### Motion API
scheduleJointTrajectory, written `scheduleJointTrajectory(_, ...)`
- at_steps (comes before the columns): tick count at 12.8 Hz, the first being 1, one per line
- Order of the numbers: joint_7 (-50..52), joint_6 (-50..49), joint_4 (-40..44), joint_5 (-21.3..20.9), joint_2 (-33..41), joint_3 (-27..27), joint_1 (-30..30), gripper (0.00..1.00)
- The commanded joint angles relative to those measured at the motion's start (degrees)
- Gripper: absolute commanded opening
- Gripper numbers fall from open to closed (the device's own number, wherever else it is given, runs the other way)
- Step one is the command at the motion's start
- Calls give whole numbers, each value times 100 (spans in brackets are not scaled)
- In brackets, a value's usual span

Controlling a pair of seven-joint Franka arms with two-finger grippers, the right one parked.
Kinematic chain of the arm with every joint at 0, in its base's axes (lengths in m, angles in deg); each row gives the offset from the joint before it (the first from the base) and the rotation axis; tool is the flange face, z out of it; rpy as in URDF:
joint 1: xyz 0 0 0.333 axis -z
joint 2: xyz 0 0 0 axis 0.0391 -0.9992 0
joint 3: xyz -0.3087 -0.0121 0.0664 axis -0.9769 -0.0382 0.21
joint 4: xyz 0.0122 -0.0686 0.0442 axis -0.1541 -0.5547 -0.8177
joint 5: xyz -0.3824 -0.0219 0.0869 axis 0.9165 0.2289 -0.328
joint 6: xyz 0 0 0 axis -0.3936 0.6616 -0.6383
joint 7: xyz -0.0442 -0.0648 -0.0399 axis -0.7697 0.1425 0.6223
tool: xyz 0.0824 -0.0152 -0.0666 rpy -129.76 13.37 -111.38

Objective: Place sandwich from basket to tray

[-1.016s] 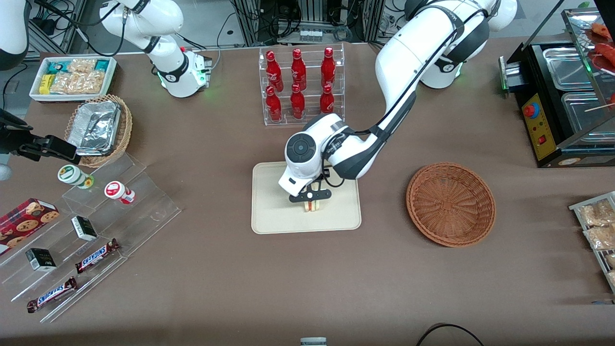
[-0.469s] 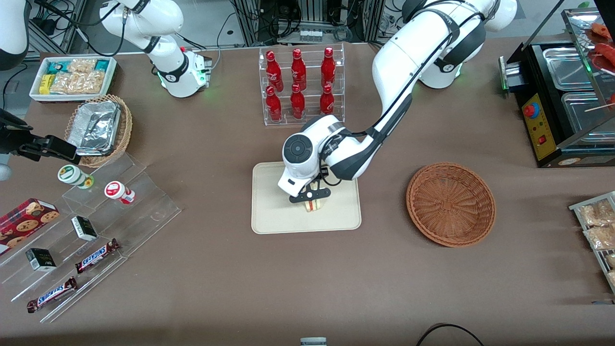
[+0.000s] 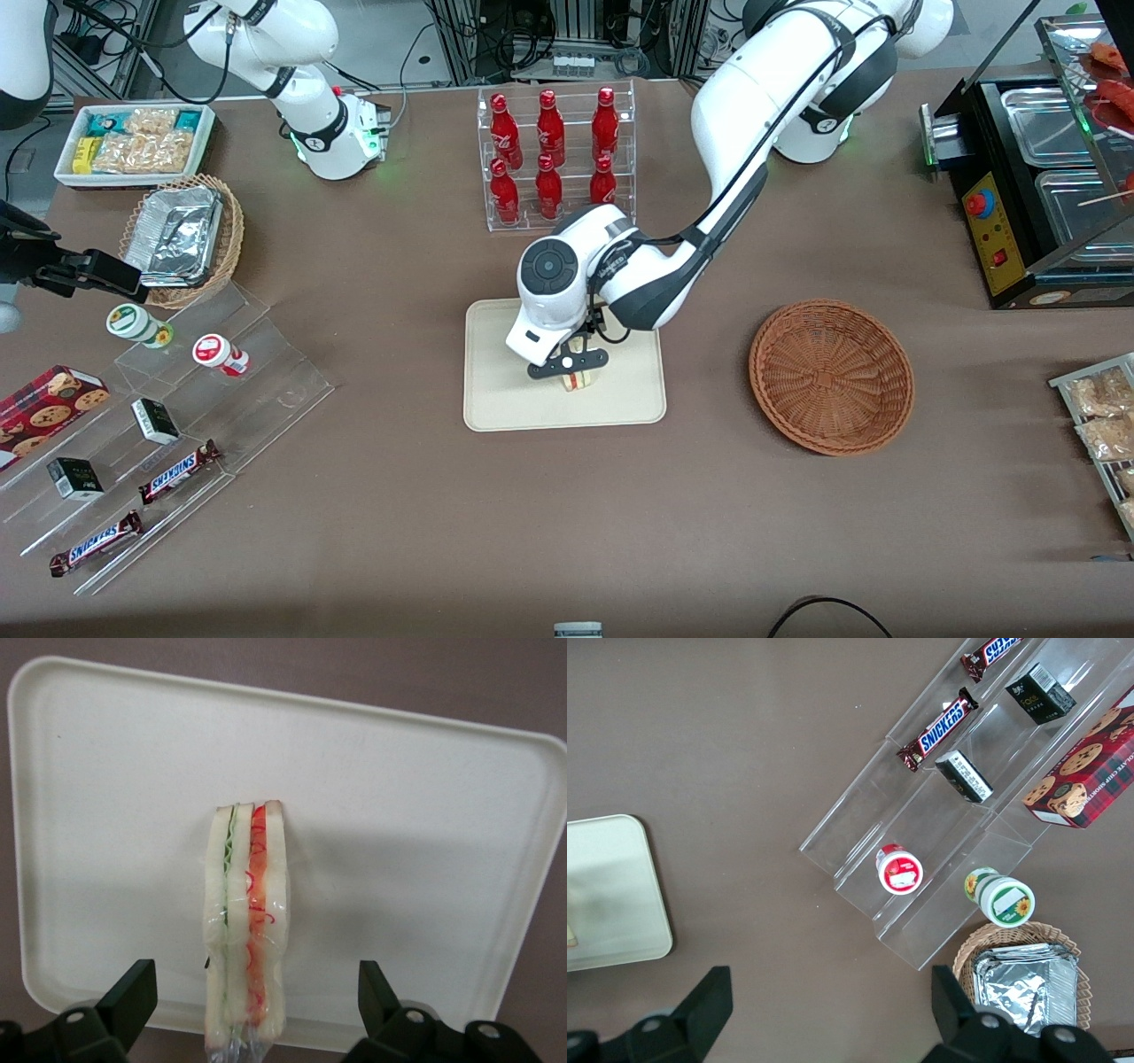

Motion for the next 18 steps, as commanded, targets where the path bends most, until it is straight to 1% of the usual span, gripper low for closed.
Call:
scheduleJointTrajectory(1, 61, -412, 35, -28, 399, 24, 8, 100)
scheduleJointTrajectory(2, 52, -579, 105, -19, 479, 6, -54, 100)
scheduleJointTrajectory(3, -296, -711, 106, -27, 619, 6, -106, 100)
scheduleJointTrajectory(4, -970, -817, 106, -19, 725, 23, -220, 100)
scheduleJointTrajectory(5, -1237, -966, 97, -10, 830, 15, -369, 100)
scheduleJointTrajectory(7, -1311, -1142, 44, -1, 1059, 41, -606, 100)
scheduleJointTrajectory(8, -1389, -1474, -78, -10, 1225, 32, -782, 100)
scheduleJointTrajectory(9, -1833, -1573, -305, 7, 1409, 24, -1010, 100)
scheduleJointTrajectory(10, -2351, -1574, -586, 51, 1655, 24, -1230, 100)
scheduleJointTrajectory(12, -2934, -1582, -982, 156, 2016, 24, -1643, 100)
scheduleJointTrajectory(16, -4068, -1626, -1563, 525, 2693, 24, -2408, 100)
scheduleJointTrajectory(18, -4455, -1653, -1844, 692, 3018, 24, -2724, 100)
